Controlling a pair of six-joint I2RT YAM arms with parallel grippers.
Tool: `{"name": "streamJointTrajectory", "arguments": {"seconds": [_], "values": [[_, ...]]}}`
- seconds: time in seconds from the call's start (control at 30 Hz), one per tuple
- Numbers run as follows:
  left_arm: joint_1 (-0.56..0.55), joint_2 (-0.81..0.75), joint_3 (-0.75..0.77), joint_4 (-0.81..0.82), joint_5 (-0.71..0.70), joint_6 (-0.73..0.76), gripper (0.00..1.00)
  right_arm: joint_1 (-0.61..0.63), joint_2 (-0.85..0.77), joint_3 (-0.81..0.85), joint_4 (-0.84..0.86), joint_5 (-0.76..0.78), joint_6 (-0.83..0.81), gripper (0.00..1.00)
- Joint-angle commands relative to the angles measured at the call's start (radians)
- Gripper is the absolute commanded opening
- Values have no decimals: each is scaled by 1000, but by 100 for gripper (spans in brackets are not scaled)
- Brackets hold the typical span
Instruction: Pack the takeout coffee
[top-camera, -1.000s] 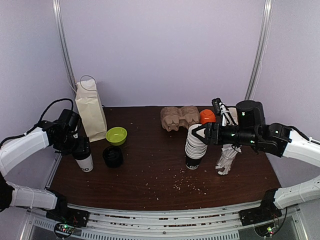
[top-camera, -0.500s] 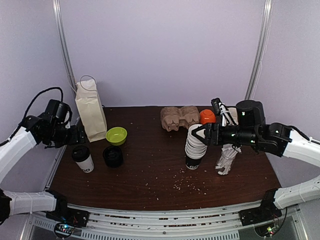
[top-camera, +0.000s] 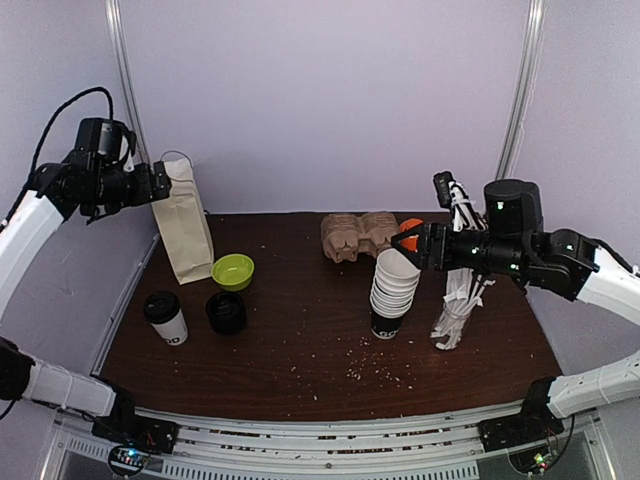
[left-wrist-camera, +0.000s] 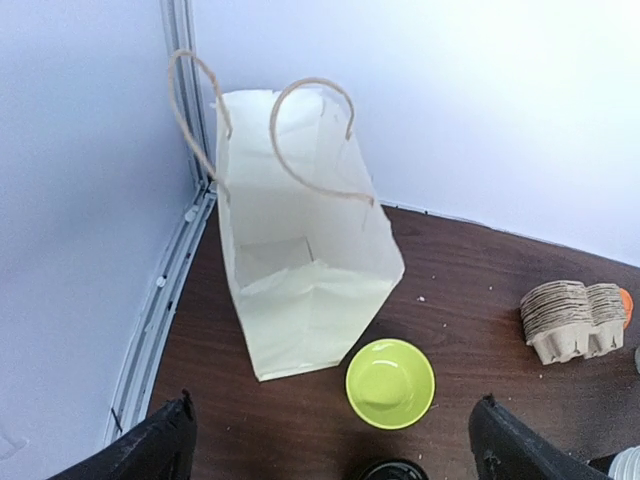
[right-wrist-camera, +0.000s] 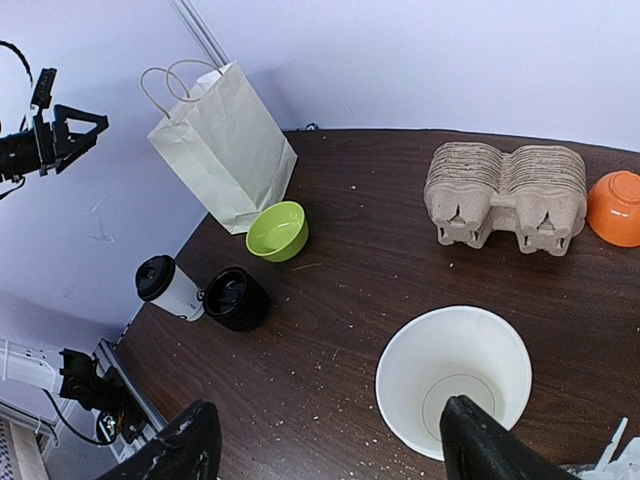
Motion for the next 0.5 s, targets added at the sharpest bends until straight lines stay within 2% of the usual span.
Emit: {"name": "streamJointTrajectory", "arguments": {"seconds": [0.0,0.07,0.3,0.47], "values": [[6,109,92,144,112,20,98,-6,17,29,-28,68,-22,77],[-18,156,108,212,186,5,98,-5,33,41,-28,78,-21,77],[-276,428,307,282,134,66,98,-8,69,112,-40,141,-33,77],[-336,643,382,432,211,94,98,-9,64,113,-21,190,-31,77]]}}
